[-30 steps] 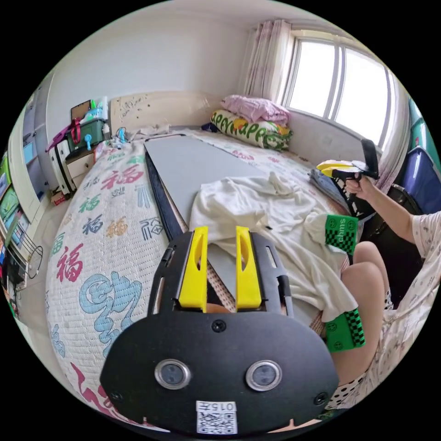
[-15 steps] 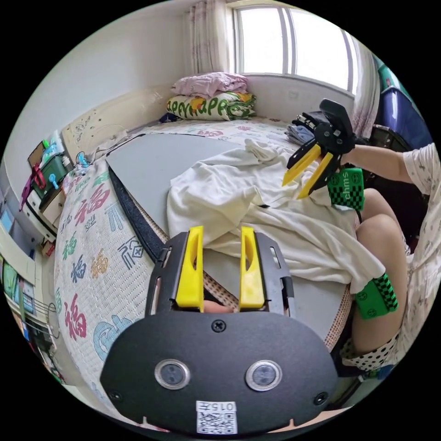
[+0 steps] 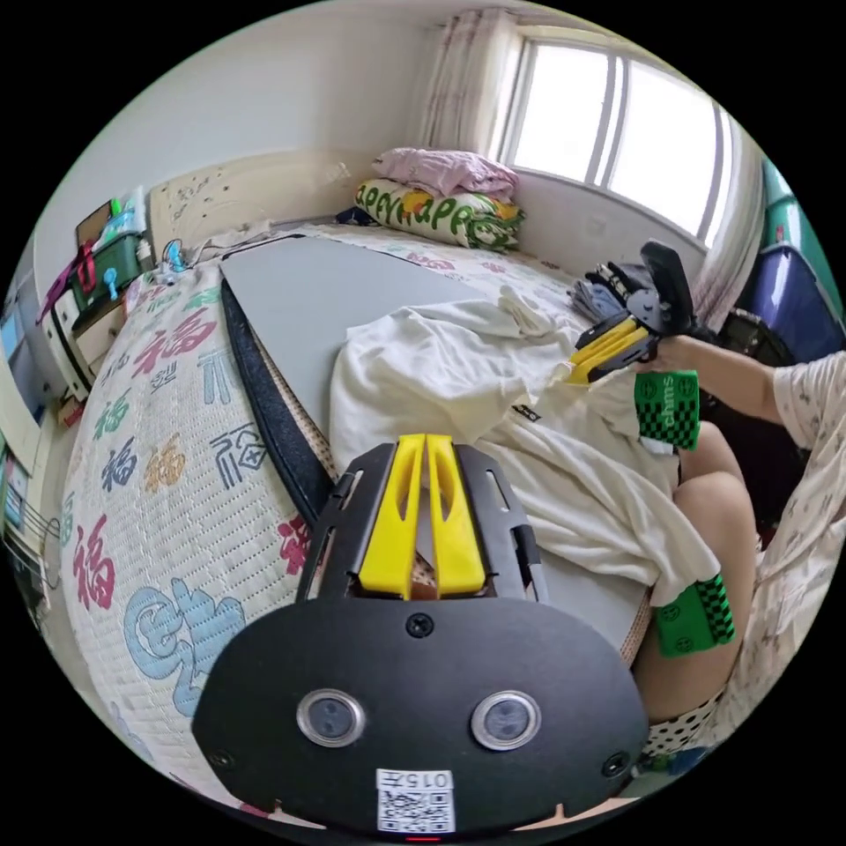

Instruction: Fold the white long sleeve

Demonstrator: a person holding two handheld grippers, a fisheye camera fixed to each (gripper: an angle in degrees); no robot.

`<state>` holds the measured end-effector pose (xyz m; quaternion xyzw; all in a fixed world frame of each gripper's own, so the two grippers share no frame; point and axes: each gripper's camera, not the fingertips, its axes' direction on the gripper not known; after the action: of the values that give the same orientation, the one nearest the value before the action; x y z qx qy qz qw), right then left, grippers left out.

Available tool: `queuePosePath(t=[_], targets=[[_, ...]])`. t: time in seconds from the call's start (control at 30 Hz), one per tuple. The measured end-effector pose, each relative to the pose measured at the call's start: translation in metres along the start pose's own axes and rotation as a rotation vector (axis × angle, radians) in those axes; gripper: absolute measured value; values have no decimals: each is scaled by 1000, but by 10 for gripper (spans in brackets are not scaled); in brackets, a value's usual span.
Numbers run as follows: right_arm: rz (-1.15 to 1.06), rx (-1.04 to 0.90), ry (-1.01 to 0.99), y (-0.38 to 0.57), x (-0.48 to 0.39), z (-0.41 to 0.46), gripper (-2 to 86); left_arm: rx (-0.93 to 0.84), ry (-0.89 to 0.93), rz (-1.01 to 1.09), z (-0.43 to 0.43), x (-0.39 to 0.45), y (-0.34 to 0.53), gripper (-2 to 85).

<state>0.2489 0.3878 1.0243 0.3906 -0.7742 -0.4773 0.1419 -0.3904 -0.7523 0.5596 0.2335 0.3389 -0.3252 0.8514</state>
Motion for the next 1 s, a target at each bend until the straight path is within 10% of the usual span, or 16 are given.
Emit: queuePosePath(t=[0.27, 0.77, 1.0], targets=[[297, 416, -14, 6, 20, -188, 3, 129, 36, -31, -90, 33, -37, 33], [325, 444, -51, 7, -40, -217, 1, -171, -137, 226, -60, 143, -68, 65], [590, 721, -57, 74, -55, -256, -1, 143, -79, -54, -250, 101, -45, 0]])
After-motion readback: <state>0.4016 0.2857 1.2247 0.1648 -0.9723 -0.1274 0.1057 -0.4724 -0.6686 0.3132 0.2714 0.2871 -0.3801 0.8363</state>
